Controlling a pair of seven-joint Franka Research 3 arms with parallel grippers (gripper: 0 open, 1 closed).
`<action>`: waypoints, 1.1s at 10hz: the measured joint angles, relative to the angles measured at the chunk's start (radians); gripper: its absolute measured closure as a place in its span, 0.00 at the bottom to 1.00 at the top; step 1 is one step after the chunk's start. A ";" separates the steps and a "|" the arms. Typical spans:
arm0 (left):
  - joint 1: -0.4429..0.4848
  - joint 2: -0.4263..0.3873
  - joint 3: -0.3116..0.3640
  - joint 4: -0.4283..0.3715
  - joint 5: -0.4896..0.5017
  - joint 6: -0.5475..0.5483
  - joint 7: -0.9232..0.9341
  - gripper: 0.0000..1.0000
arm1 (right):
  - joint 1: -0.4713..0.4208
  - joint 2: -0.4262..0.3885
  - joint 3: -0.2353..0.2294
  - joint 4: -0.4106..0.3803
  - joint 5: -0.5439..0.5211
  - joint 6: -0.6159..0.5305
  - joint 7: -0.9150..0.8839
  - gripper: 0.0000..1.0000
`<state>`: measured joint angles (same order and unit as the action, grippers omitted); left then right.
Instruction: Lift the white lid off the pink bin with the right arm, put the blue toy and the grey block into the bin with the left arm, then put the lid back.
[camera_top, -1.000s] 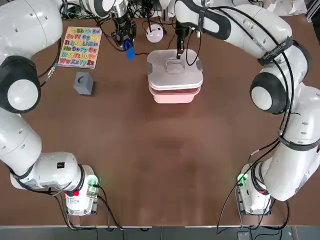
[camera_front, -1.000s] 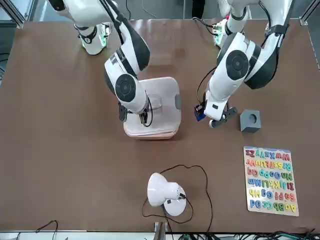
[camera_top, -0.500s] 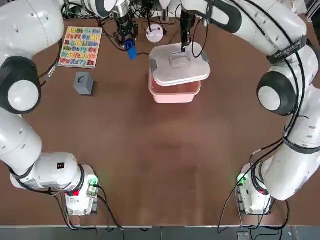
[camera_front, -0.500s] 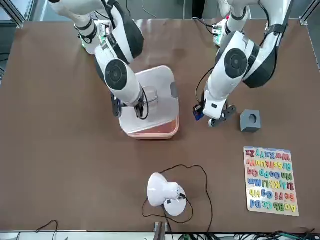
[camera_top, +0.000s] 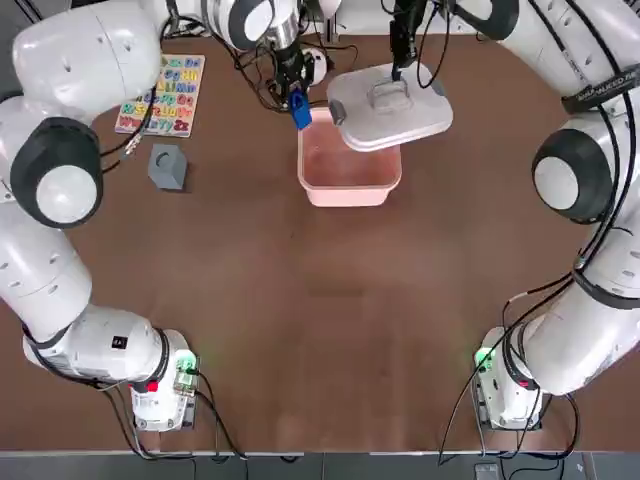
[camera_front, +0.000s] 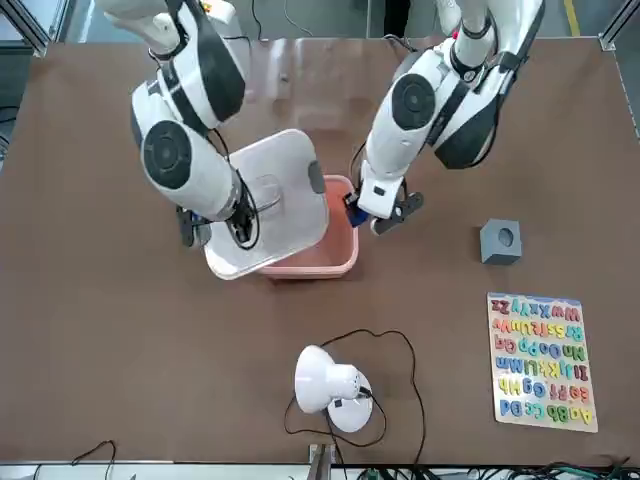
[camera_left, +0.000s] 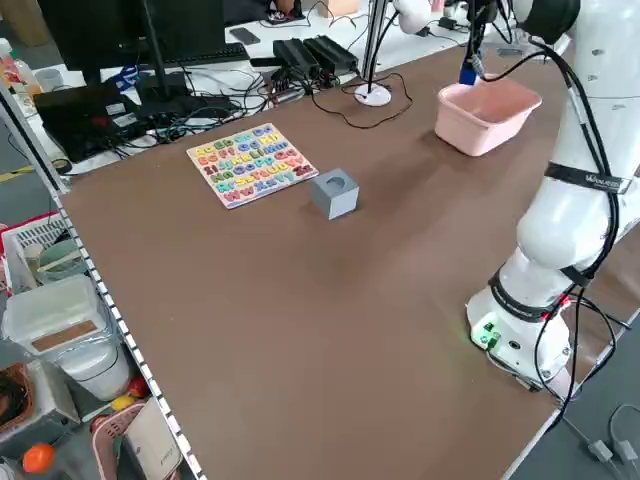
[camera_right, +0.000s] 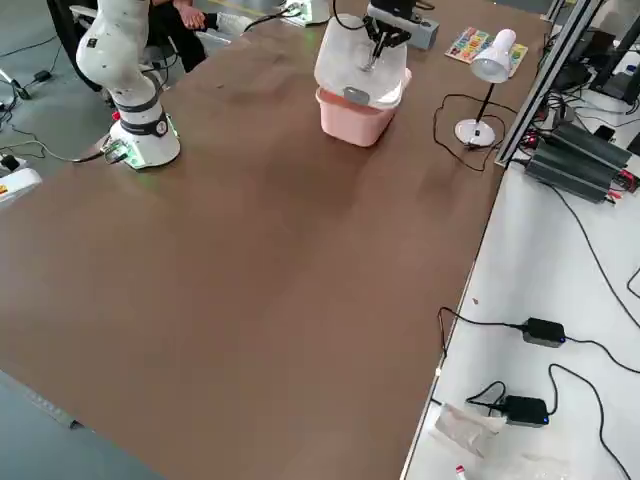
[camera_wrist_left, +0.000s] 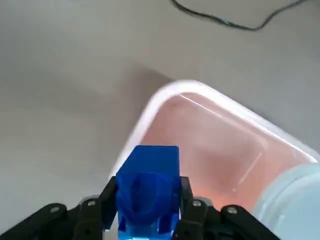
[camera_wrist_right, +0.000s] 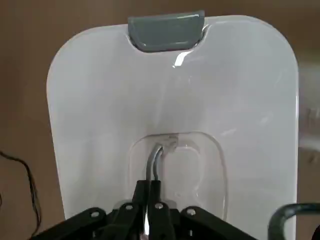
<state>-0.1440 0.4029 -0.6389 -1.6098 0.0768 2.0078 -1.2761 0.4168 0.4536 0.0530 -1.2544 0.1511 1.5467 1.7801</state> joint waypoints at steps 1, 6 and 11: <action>-0.028 0.021 0.000 0.001 0.003 0.032 -0.041 0.49 | -0.029 -0.004 -0.001 0.000 -0.008 -0.002 -0.044 0.95; -0.079 0.075 0.007 0.007 0.007 0.049 -0.102 0.48 | -0.140 -0.008 -0.002 0.000 -0.041 -0.025 -0.192 0.95; -0.060 0.090 0.020 0.029 0.012 0.048 -0.106 0.02 | -0.193 -0.007 -0.002 -0.002 -0.073 -0.030 -0.276 0.95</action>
<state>-0.2041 0.4928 -0.6185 -1.5809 0.0891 2.0560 -1.3824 0.2239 0.4463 0.0512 -1.2565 0.0777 1.5169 1.5045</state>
